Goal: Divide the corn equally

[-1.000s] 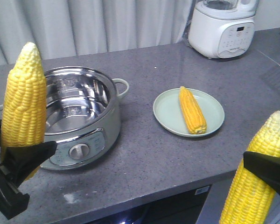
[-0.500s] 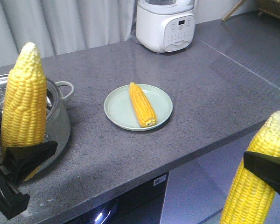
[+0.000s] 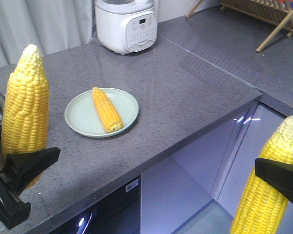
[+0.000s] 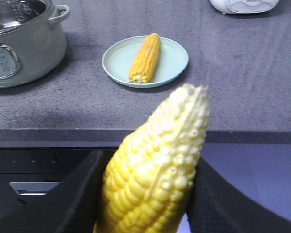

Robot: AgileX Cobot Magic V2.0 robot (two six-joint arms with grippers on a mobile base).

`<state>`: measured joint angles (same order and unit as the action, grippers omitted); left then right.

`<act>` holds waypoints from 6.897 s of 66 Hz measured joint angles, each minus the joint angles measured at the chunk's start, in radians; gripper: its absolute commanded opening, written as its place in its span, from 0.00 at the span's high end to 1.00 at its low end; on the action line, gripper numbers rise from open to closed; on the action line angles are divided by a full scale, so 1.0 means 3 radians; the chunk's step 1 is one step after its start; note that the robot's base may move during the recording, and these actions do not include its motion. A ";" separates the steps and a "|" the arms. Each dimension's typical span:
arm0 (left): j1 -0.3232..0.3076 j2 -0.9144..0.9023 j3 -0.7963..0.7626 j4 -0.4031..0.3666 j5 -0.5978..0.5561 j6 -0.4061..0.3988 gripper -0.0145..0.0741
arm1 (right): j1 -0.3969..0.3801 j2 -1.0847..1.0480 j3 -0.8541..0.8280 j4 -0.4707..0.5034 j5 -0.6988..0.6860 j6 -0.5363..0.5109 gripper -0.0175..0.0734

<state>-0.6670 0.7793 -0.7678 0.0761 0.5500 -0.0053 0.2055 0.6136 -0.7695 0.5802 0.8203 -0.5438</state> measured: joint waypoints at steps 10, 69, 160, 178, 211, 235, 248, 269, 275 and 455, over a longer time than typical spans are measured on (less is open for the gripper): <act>0.0000 0.0000 0.0000 0.0000 0.0000 0.0000 0.42 | 0.0000 0.0000 0.0000 0.0000 0.0000 0.0000 0.55; 0.0000 0.0000 0.0000 0.0000 0.0000 0.0000 0.42 | 0.0000 0.0000 0.0000 0.0000 0.0000 0.0000 0.55; 0.0000 0.0000 0.0000 0.0000 0.0000 0.0000 0.42 | 0.0000 0.0000 0.0000 0.0000 0.0000 0.0000 0.55; 0.0000 0.0000 0.0000 0.0000 0.0000 0.0000 0.42 | 0.0000 0.0000 0.0000 0.0000 0.0000 0.0000 0.55; 0.0000 0.0000 0.0000 0.0000 0.0000 0.0000 0.42 | 0.0000 0.0000 0.0000 0.0000 0.0000 0.0000 0.55; 0.0000 0.0000 0.0000 0.0000 0.0000 0.0000 0.42 | 0.0000 0.0000 0.0000 0.0000 0.0000 0.0000 0.55; 0.0000 0.0000 0.0000 0.0000 0.0000 0.0000 0.42 | 0.0000 0.0000 0.0000 0.0000 0.0000 0.0000 0.55; 0.0000 0.0000 0.0000 0.0000 0.0000 0.0000 0.42 | 0.0000 0.0000 0.0000 0.0000 0.0000 0.0000 0.55; 0.0000 0.0000 0.0000 0.0000 0.0000 0.0000 0.42 | 0.0000 0.0000 0.0000 0.0000 0.0000 0.0000 0.55; 0.0000 0.0000 0.0000 0.0000 0.0000 0.0000 0.42 | 0.0000 0.0000 0.0000 0.0000 0.0000 0.0000 0.55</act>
<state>-0.6670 0.7793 -0.7678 0.0761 0.5500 -0.0053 0.2055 0.6136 -0.7695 0.5802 0.8203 -0.5438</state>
